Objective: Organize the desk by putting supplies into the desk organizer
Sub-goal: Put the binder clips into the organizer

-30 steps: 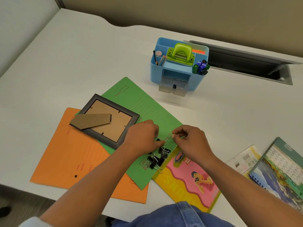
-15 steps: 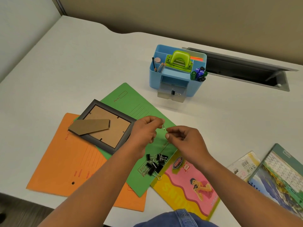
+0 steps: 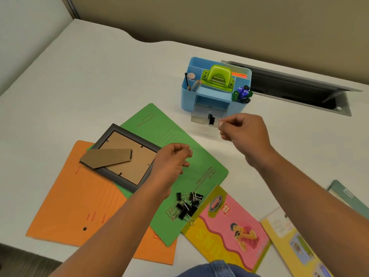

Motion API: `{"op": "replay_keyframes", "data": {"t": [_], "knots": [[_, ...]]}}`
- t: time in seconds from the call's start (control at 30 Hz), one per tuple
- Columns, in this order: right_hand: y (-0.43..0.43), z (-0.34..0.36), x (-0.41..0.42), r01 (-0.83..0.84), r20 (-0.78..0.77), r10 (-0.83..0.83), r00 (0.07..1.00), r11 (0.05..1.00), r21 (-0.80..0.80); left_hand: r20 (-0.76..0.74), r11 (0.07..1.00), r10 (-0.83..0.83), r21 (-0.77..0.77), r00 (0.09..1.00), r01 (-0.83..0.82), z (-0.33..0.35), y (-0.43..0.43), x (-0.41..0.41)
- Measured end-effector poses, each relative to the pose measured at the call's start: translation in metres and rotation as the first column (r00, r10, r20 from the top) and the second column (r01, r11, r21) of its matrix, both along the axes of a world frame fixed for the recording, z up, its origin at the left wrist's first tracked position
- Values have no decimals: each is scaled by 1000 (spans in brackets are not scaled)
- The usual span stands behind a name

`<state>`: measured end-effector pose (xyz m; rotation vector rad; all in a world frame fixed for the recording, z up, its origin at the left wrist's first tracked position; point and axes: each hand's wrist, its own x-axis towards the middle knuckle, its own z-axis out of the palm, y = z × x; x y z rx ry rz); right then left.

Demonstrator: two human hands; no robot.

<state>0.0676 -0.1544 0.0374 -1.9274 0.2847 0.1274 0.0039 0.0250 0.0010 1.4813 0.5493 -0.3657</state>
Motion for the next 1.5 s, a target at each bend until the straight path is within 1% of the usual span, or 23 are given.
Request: {"op": "replay_keyframes", "data": {"t": [0.1,0.2,0.33,0.43,0.53,0.6,0.7,0.77,0.83,0.97,1.07,1.13,1.3,1.43,1.5], "knots": [[-2,-1,30,-68,96,96,991,963,-261,-2,997,-19,80,1000,19,-7,6,-8],[1,-5,50,-127,89,180,980,898,-421,1,990,-44,133,999,44,-15,9,-17],[6,-11,64,-178,46,230,972,850,-495,16,981,-97,170,995,93,-23,16,-25],[8,-14,69,-197,40,255,966,829,-524,27,957,-161,249,987,150,-27,22,-29],[5,-14,65,-174,45,229,972,840,-515,30,898,-294,351,955,266,-33,29,-32],[1,-12,57,-136,79,202,976,855,-501,14,822,-397,450,918,349,-37,33,-35],[-7,-9,36,-101,128,184,974,870,-482,8,688,-530,589,848,424,-36,36,-38],[-10,-9,15,-102,128,179,975,883,-458,-14,542,-643,698,766,468,-32,38,-40],[-13,-14,-8,-113,101,169,980,901,-418,-44,400,-742,772,669,493,-31,40,-41],[-20,-33,-46,-166,0,175,985,933,-319,-97,245,-858,785,504,569,-32,44,-43],[-26,-44,-62,-177,-57,168,984,948,-266,-145,138,-898,803,415,580,-32,46,-42],[-28,-49,-66,-172,-75,158,985,954,-247,-159,105,-905,815,395,569,-33,47,-40],[-26,-51,-73,-200,-85,185,979,956,-216,-173,95,-885,842,432,532,-34,51,-38],[-17,-52,-79,-237,-91,222,971,949,-210,-171,99,-874,853,455,512,-36,51,-41],[-10,-53,-82,-278,-90,264,960,935,-219,-152,137,-862,849,484,510,-37,50,-42]]}}
